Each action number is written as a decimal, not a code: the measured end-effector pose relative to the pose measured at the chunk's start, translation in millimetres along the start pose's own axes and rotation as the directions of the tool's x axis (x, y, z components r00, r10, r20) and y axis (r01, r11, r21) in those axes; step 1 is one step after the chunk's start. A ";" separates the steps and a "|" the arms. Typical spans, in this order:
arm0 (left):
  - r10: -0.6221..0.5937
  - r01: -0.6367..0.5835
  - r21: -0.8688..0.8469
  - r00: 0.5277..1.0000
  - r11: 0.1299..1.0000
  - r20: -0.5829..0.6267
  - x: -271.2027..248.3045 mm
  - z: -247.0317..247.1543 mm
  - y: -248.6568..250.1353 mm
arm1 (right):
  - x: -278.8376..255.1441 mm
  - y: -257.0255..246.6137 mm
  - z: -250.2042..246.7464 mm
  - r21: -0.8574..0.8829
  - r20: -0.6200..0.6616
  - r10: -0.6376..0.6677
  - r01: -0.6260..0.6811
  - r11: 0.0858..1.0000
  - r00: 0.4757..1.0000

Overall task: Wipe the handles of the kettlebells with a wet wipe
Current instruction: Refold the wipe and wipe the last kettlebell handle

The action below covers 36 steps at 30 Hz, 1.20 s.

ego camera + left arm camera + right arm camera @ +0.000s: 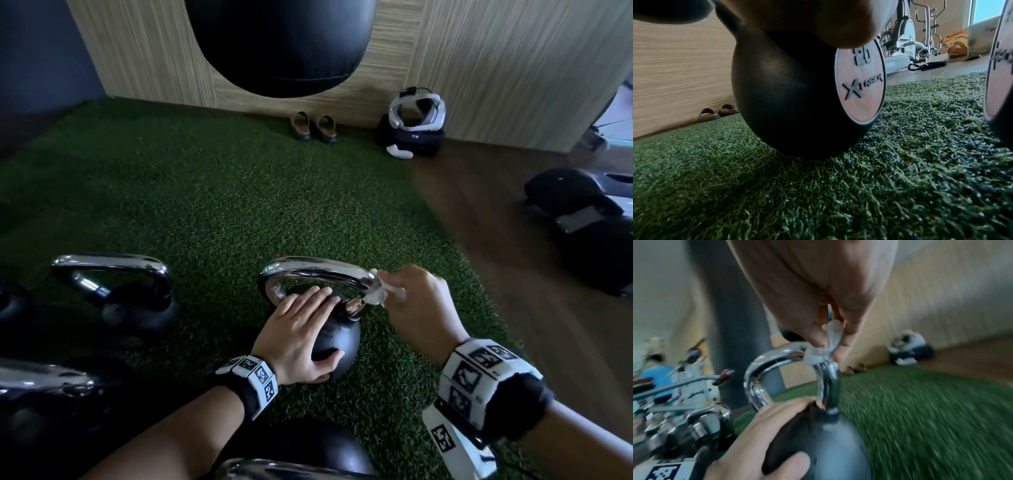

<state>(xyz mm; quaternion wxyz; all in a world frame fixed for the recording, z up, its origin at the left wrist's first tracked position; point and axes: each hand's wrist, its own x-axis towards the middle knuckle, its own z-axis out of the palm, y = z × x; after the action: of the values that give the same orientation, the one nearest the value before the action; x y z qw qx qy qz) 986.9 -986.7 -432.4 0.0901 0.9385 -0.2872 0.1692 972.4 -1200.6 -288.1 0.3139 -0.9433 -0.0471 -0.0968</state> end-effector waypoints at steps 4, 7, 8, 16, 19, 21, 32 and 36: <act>-0.005 0.005 -0.007 1.000 1.000 0.002 -0.1 -1.5 -0.3 | -0.4 20.4 7.5 0.244 0.002 0.203 -0.197 0.950 0.979; -0.007 0.007 -0.012 1.000 1.000 0.014 -0.1 -2.2 0.4 | 0.8 27.4 19.7 0.380 -0.025 0.287 -0.257 0.889 0.958; -0.008 0.008 -0.010 1.000 1.000 0.021 0.3 -2.7 0.5 | 0.0 30.0 24.3 0.422 -0.009 0.314 -0.281 0.862 0.949; -0.023 0.022 0.011 0.994 1.000 0.111 2.3 -16.0 4.6 | -0.8 53.1 59.2 0.658 0.399 0.458 -0.596 0.460 0.794; -0.037 0.041 -0.019 0.977 0.999 0.209 5.2 -28.5 7.6 | -8.2 54.2 61.5 0.644 0.442 0.450 -0.624 0.442 0.776; -0.028 0.057 -0.079 0.943 0.995 0.332 9.7 -44.8 6.6 | -16.4 53.0 53.8 0.615 0.488 0.430 -0.649 0.448 0.759; -0.220 0.596 -0.795 0.795 0.111 0.565 44.5 -163.8 2.9 | -14.8 -9.0 -3.0 0.573 0.131 0.067 -0.130 0.809 0.989; -0.163 0.612 -0.784 0.767 -0.101 0.620 47.8 -173.2 8.4 | -12.2 -30.9 -5.4 0.346 -0.101 -0.112 0.141 0.928 0.989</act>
<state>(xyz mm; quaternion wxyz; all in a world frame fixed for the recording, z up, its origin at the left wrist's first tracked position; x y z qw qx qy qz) 973.2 -971.8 -253.6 0.6989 0.6623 -0.0366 -0.2673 955.0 -1179.5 -268.4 0.4725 -0.8622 -0.1119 -0.1444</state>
